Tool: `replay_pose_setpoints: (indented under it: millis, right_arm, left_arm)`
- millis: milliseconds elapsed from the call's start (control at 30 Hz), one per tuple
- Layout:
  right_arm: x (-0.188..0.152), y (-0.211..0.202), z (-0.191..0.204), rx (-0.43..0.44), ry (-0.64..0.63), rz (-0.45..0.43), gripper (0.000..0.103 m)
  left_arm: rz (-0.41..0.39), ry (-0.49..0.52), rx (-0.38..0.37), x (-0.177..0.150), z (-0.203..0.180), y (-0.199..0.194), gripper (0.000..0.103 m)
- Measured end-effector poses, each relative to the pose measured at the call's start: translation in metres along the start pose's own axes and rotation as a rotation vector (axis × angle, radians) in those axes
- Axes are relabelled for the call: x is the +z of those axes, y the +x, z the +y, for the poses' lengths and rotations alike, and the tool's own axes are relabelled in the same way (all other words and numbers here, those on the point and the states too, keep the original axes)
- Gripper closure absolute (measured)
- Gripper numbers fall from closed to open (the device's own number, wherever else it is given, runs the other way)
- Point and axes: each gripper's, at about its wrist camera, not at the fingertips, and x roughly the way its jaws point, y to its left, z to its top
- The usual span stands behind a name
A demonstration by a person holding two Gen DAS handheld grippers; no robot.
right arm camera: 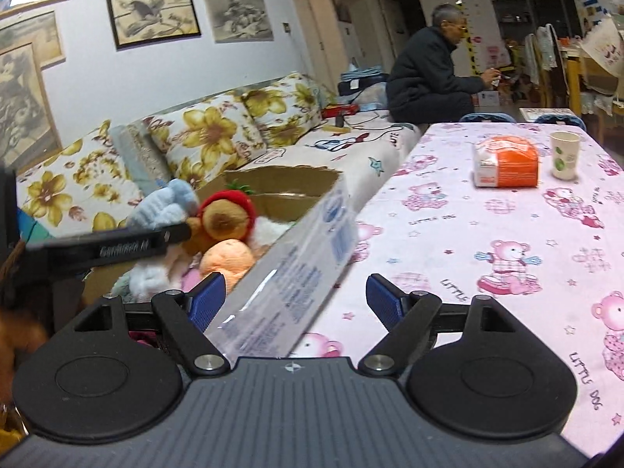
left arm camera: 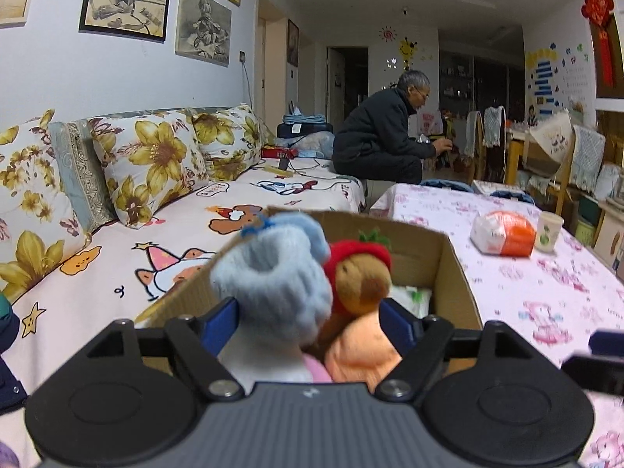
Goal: Organize soft objects
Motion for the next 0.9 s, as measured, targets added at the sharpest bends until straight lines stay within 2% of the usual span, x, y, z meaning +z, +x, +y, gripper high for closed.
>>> replay_pose_setpoints:
  millis: [233, 333, 500, 767, 900]
  right_arm:
    - [-0.004, -0.003, -0.011, -0.015, 0.018, -0.012, 0.004]
    - [-0.006, -0.008, -0.017, -0.025, 0.029, -0.021, 0.004]
    - [-0.006, -0.013, -0.024, -0.056, 0.045, -0.032, 0.004]
    - [-0.002, -0.019, -0.030, -0.186, 0.059, -0.060, 0.001]
    - [-0.001, -0.022, -0.035, -0.232, 0.088, -0.065, 0.000]
  left_arm:
    - [-0.069, -0.015, 0.054, -0.007, -0.015, 0.003, 0.022]
    - [-0.060, -0.056, 0.043, -0.007, -0.025, 0.004, 0.022]
    - [-0.067, -0.075, 0.046, -0.006, -0.047, 0.004, 0.013]
    - [-0.129, -0.066, 0.002, -0.007, -0.067, 0.000, 0.003]
    - [-0.181, -0.005, 0.031, -0.004, -0.069, -0.013, 0.001]
